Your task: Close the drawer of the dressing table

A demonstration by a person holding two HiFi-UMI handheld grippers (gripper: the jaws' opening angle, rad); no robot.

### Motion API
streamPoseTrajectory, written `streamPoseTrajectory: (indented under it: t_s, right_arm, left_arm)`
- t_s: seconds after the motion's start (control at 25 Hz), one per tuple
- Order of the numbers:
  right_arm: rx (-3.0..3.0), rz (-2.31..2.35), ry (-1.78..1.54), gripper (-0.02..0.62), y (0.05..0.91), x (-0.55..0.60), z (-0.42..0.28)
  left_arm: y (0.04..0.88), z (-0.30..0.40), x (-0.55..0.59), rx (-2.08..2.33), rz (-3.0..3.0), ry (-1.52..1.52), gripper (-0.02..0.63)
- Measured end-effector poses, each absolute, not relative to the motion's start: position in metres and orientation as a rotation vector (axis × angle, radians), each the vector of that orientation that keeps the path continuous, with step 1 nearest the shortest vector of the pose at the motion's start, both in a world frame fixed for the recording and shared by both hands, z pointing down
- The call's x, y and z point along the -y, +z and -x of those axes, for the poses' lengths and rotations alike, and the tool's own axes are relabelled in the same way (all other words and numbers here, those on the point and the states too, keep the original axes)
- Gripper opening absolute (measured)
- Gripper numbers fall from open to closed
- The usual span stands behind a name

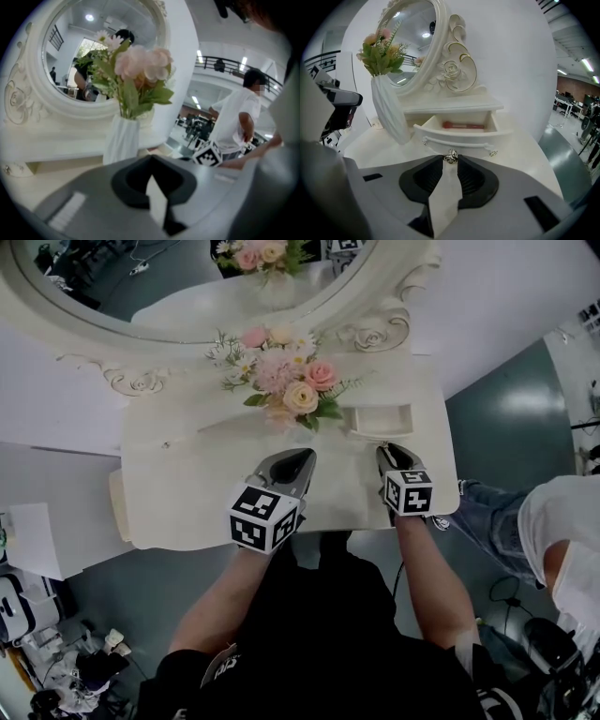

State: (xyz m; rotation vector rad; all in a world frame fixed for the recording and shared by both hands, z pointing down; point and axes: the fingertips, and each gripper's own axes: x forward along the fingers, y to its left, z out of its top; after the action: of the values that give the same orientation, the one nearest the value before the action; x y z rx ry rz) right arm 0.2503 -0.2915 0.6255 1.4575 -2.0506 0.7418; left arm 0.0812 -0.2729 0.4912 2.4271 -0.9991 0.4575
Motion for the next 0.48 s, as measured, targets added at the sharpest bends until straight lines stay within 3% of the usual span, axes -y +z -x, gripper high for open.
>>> streamPoseTrajectory:
  t_s: [0.48]
  right_arm:
    - [2.066,-1.422,0.713,0.091,0.6176,0.293,-0.2465]
  left_arm:
    - [0.4891,-0.0909,0.2707,1.0,-2.421,0.462,0.009]
